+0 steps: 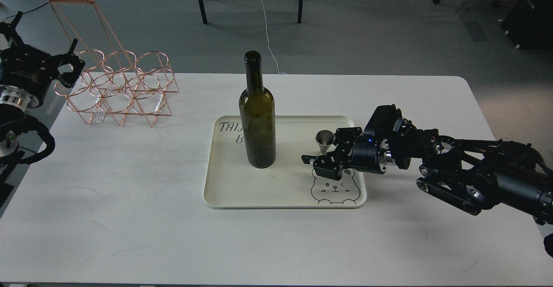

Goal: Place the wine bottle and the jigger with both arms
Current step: 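Grasp the metal jigger on the tray with the right gripper, then lift the jigger and carry it off the tray away from the bottle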

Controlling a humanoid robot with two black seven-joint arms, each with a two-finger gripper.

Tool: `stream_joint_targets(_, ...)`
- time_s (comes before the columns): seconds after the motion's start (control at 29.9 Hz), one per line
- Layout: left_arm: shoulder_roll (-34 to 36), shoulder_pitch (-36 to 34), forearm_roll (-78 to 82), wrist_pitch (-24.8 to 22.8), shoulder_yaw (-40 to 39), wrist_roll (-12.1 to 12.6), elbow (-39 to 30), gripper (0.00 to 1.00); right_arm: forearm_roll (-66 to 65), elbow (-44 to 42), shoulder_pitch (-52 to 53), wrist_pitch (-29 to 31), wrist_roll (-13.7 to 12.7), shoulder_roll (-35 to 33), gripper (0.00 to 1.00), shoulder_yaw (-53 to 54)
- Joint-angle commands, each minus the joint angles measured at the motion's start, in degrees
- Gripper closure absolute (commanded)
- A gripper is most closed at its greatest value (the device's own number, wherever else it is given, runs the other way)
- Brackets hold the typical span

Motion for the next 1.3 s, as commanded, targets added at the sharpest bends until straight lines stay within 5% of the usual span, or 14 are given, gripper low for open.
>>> stream_joint_targets(0.0,0.08,-0.16,0.00,-0.03,0.07,-0.01,0.09,0.02,0.00,-0.19,0.65,0.08,0.01,0.02,0.54,-1.82)
stream_joint_targets(0.43,-0.01,-0.16,0.00,0.24,0.16,-0.01,0.18,0.02,0.00,-1.07,0.56,-0.18,-0.22,0.02,0.84,-2.26)
stream_joint_targets(0.9,0.34,-0.25,0.00,0.41,0.16,-0.01,0.18,0.02,0.09,-0.71,1.36,-1.67,-0.22,-0.51,0.91,-2.00)
stream_joint_targets(1.27,0.78,-1.04,0.00,0.41,0.16,-0.01,0.18,0.02,0.27,1.83,1.09,-5.45,-1.80,-8.76,0.92,3.09)
